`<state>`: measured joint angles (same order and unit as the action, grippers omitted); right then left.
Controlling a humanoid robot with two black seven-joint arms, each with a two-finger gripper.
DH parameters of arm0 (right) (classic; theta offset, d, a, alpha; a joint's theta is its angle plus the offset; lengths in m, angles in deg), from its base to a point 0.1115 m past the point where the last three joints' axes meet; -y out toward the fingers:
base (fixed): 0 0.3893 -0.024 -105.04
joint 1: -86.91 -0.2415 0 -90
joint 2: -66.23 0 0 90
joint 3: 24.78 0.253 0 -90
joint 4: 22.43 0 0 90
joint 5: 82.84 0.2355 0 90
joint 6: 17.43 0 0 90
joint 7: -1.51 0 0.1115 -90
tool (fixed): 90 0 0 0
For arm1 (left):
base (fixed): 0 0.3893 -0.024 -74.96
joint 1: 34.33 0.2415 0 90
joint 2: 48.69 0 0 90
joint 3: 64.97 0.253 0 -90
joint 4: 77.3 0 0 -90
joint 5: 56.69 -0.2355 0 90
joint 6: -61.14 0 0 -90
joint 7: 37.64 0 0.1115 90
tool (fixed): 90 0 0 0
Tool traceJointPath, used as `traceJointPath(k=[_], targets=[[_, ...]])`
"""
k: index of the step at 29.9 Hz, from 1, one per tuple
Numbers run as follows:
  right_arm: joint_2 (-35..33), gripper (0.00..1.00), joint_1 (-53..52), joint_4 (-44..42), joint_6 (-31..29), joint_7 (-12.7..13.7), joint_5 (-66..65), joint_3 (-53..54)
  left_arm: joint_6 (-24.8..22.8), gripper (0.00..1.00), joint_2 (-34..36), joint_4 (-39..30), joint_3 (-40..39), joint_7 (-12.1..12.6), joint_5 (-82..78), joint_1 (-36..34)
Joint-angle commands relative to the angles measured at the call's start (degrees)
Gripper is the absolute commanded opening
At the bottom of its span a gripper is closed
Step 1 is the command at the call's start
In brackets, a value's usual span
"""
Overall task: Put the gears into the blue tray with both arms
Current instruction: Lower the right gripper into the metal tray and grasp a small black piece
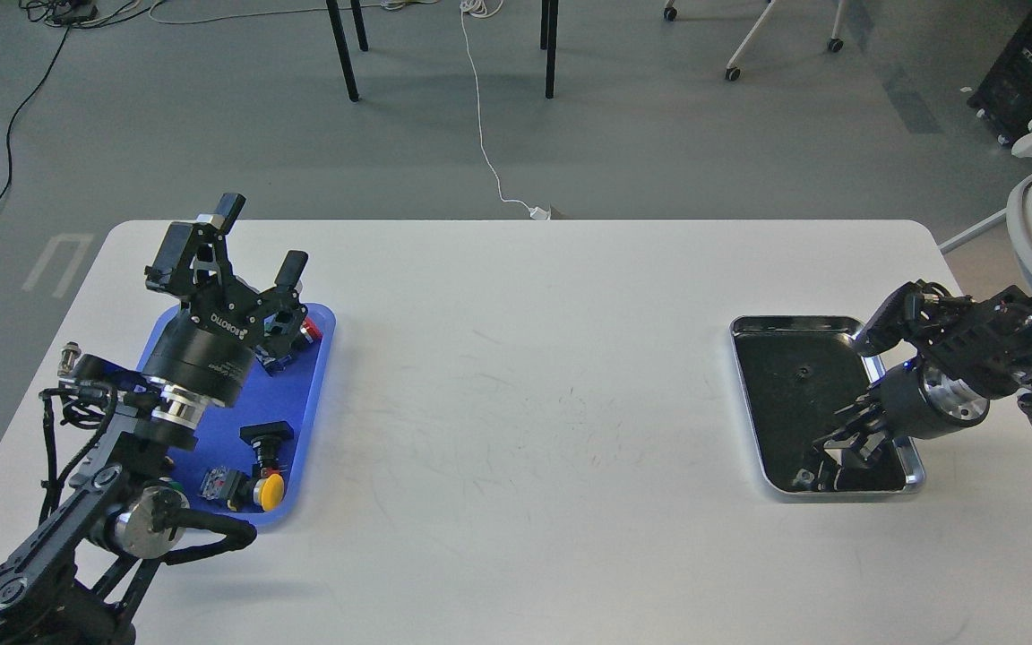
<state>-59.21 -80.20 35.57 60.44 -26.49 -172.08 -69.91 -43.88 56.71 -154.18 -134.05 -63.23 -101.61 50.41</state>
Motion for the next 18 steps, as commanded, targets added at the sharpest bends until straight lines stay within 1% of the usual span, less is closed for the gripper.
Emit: traceJointPath(k=[1, 3, 6, 9, 13, 18], targets=[[0.02, 0.48, 0.21, 0.00, 0.00, 0.00, 0.04, -0.05, 0.00, 0.98, 0.07, -0.20, 0.00, 0.00, 0.00, -0.01], [0.02, 0.45, 0.30, 0.00, 0.00, 0.00, 0.04, 0.03, 0.00, 0.98, -0.02, -0.20, 0.00, 0.00, 0.00, -0.01], [0.02, 0.32, 0.30, 0.09, 0.00, 0.00, -0.05, -0.05, 0.00, 0.98, -0.11, -0.20, 0.00, 0.00, 0.00, -0.01], [0.02, 0.24, 0.30, 0.09, -0.09, 0.00, -0.05, -0.05, 0.00, 0.98, -0.02, -0.29, 0.00, 0.00, 0.00, -0.01], [0.02, 0.17, 0.30, 0.18, -0.18, 0.00, -0.05, -0.05, 0.00, 0.98, -0.02, -0.29, -0.09, 0.00, 0.00, -0.01], [-0.15, 0.16, 0.12, 0.53, -0.18, 0.00, 0.04, 0.03, -0.09, 0.98, 0.07, -0.29, -0.09, 0.00, 0.00, -0.01]])
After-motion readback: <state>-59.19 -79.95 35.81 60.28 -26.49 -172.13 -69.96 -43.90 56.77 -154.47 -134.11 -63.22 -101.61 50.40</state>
